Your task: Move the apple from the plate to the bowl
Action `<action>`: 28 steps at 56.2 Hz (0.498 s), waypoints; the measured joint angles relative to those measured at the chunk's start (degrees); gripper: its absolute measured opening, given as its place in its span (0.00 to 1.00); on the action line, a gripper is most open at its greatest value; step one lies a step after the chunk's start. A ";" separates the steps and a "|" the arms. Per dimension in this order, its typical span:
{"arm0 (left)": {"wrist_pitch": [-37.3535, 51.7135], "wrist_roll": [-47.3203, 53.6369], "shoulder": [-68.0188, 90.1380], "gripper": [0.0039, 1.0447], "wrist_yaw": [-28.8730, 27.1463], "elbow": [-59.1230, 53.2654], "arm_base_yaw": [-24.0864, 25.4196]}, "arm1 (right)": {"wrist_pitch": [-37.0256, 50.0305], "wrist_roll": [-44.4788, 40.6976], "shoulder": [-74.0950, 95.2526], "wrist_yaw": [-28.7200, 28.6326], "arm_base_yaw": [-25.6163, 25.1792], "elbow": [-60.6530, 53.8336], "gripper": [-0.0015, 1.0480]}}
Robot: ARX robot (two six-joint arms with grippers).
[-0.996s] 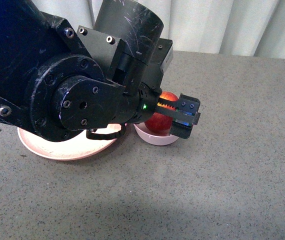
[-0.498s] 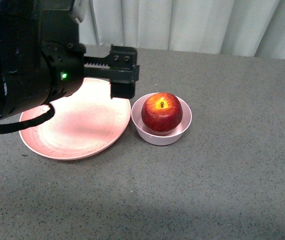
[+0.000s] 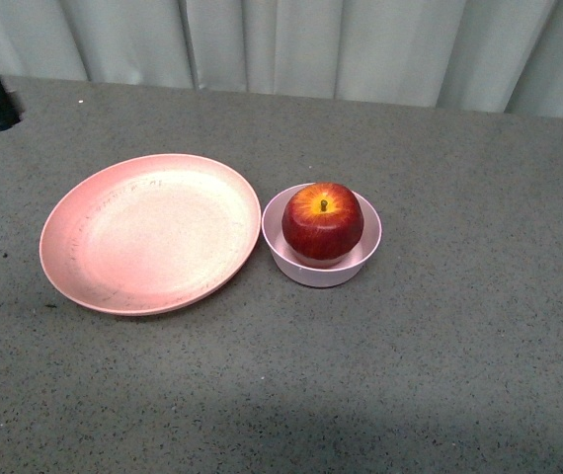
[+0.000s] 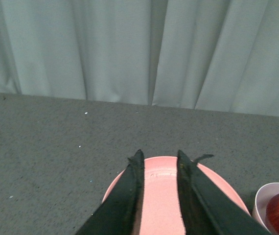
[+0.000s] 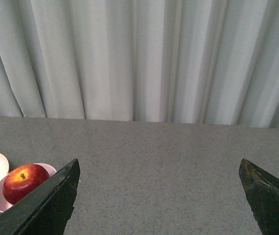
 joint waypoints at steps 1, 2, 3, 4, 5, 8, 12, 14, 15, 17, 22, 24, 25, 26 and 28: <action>-0.39 0.02 -0.98 0.19 0.37 -0.72 0.48 | 0.00 -0.02 0.00 0.00 0.00 0.00 0.91; -0.83 0.02 -1.99 0.16 0.74 -1.38 0.98 | 0.00 0.00 0.00 0.00 0.00 0.00 0.91; -1.07 0.04 -2.49 0.14 0.92 -1.68 1.22 | 0.00 0.00 0.00 0.00 0.00 0.00 0.91; -1.55 0.07 -3.56 0.11 1.22 -2.32 1.62 | 0.00 0.00 0.00 0.02 0.00 0.00 0.91; -1.79 0.09 -4.11 0.09 1.29 -2.64 1.79 | 0.00 0.00 0.00 0.02 0.00 0.00 0.91; -3.39 0.33 -7.52 0.04 2.75 -4.33 2.86 | 0.00 0.00 0.00 0.02 0.00 0.00 0.91; -5.22 0.39 -10.95 0.03 3.98 -5.81 3.78 | 0.00 0.00 0.00 0.02 0.00 0.00 0.91; -6.56 0.39 -13.14 0.03 4.70 -6.67 4.44 | 0.00 0.00 0.00 0.02 0.00 0.00 0.91; -7.43 0.39 -14.47 0.03 4.96 -7.17 4.90 | 0.00 0.00 0.00 0.02 0.00 0.00 0.91; -10.03 0.39 -17.79 0.03 5.62 -8.04 5.77 | 0.00 0.00 0.00 0.02 0.00 0.00 0.91; -19.10 0.42 -27.17 0.03 6.97 -8.63 7.32 | 0.00 0.00 0.00 0.02 0.00 0.00 0.91; -20.39 0.42 -29.22 0.03 7.26 -8.94 7.67 | 0.00 0.00 0.00 0.02 0.00 0.00 0.91; -21.14 0.42 -30.40 0.03 7.65 -9.16 7.89 | 0.00 0.00 0.00 0.02 0.00 0.00 0.91; -21.53 0.39 -30.97 0.03 7.80 -9.27 8.02 | 0.00 0.00 0.00 0.02 0.00 0.00 0.91; -22.86 0.42 -32.81 0.03 8.15 -9.70 8.39 | 0.00 0.00 0.00 0.02 0.00 0.00 0.91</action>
